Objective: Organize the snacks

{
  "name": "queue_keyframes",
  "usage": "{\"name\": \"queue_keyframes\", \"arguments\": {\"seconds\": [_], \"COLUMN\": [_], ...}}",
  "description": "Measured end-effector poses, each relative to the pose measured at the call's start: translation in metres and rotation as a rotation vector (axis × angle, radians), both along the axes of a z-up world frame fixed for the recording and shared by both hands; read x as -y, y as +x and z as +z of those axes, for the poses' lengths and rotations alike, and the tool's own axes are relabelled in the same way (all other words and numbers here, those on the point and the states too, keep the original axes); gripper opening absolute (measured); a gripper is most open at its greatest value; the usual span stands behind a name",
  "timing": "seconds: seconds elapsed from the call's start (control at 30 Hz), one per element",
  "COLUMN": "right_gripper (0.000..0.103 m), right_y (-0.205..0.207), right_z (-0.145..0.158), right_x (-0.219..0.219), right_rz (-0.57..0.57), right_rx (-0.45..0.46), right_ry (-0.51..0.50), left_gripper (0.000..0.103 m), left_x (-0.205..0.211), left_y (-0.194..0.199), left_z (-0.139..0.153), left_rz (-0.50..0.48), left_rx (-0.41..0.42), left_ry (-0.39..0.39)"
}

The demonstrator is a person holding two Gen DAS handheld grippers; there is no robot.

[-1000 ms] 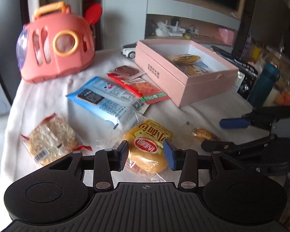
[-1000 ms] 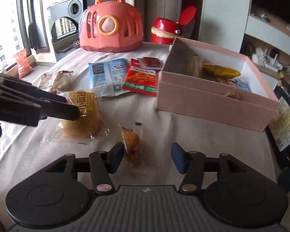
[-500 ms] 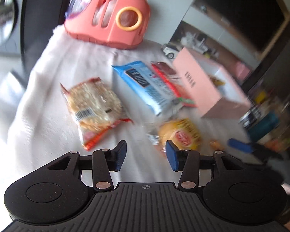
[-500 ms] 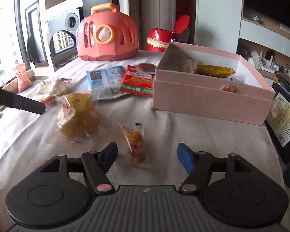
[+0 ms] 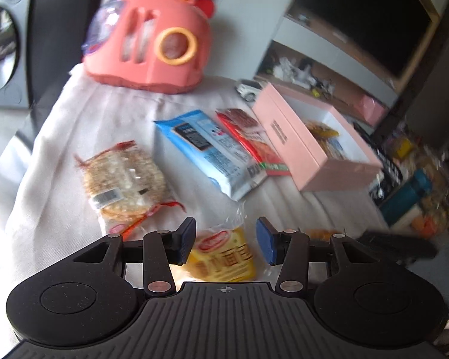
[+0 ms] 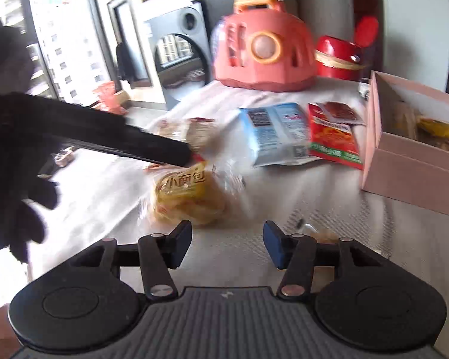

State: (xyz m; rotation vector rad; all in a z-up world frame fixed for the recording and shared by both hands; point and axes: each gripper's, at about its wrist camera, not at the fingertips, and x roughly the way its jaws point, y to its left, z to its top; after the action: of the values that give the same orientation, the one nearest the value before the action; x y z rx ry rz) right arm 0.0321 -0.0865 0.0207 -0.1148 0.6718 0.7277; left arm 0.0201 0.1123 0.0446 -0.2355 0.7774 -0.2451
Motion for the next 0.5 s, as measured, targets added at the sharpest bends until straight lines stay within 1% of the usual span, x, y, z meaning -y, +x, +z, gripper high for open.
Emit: {"name": "queue_keyframes", "arguments": {"seconds": [0.07, 0.1, 0.13, 0.17, 0.23, 0.37, 0.47, 0.5], "right_gripper": [0.059, 0.061, 0.062, 0.062, 0.063, 0.063, 0.063, 0.065], "right_y": [-0.010, -0.012, -0.014, -0.014, -0.012, 0.002, 0.012, 0.011], "right_z": [0.004, 0.004, 0.004, 0.004, 0.000, -0.014, -0.025, -0.029], "right_x": [0.009, 0.015, 0.023, 0.032, 0.052, 0.080, 0.090, 0.091], "right_rz": [-0.075, -0.110, -0.141, -0.165, -0.210, -0.333, -0.375, -0.382], "right_rx": [0.101, 0.131, 0.145, 0.143, 0.116, 0.055, -0.001, 0.009], "right_ry": [-0.059, -0.086, -0.105, -0.114, -0.113, -0.102, -0.064, -0.054], "left_gripper": [0.050, 0.050, 0.050, 0.050, 0.050, 0.049, 0.049, 0.049], "left_x": [0.020, 0.030, 0.038, 0.042, 0.041, 0.027, 0.017, 0.016], "left_y": [-0.001, -0.004, -0.007, -0.009, -0.013, -0.025, -0.039, -0.044], "left_z": [-0.002, -0.002, -0.002, -0.002, 0.001, 0.008, 0.012, 0.013], "left_rz": [-0.071, -0.107, -0.153, -0.188, -0.233, -0.239, -0.271, -0.275], "left_rx": [0.024, 0.040, 0.049, 0.049, 0.045, 0.049, 0.030, 0.019], "left_ry": [0.126, 0.198, 0.258, 0.281, 0.279, 0.281, 0.297, 0.310]}}
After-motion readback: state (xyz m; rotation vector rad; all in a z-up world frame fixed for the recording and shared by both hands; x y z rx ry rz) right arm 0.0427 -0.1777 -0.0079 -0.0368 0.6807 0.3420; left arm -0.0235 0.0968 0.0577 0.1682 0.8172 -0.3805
